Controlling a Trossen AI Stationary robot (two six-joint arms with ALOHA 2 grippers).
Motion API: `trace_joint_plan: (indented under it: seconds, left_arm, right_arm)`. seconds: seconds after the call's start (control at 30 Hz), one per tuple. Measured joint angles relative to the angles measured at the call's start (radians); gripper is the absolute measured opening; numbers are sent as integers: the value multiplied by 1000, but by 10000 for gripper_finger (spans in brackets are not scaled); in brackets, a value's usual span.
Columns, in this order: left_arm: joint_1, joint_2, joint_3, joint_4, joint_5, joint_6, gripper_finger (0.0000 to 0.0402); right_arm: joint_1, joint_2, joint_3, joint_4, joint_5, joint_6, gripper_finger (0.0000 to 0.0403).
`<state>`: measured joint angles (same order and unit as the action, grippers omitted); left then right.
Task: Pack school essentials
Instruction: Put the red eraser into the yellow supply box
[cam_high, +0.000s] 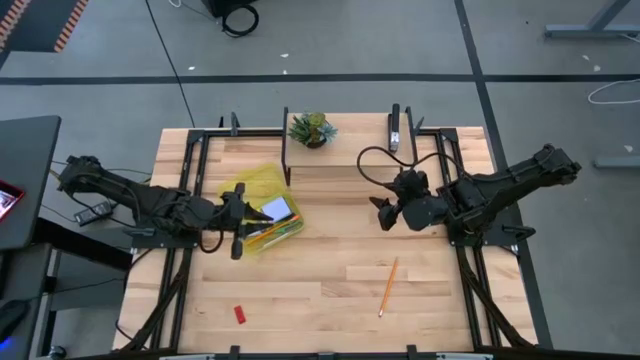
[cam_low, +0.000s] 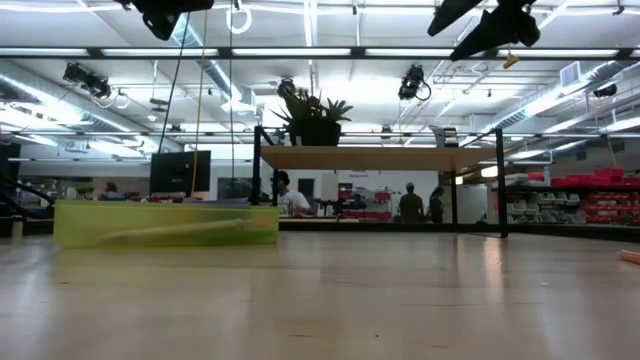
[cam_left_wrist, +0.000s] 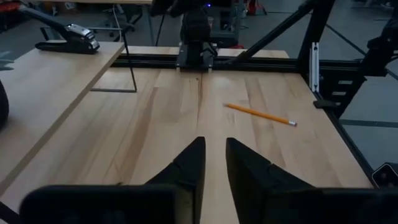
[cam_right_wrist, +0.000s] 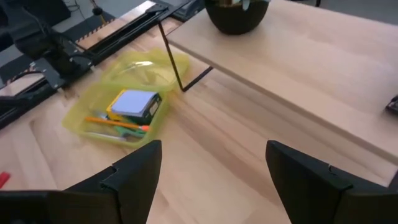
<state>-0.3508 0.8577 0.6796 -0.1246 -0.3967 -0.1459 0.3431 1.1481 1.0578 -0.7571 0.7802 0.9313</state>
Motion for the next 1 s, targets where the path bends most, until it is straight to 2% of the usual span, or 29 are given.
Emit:
trace_joint_plan:
  seconds: [0.27,0.6,1.0]
  left_arm:
    - [0,-1,0,0,0,0,69]
    - [0,-1,0,0,0,0,78]
    - [0,-1,0,0,0,0,71]
  right_arm:
    - [-45,0,0,26,36,-57,293]
    - [-81,-5,4,59,-55,-69,293]
    - [-124,-5,6,73,-49,-62,293]
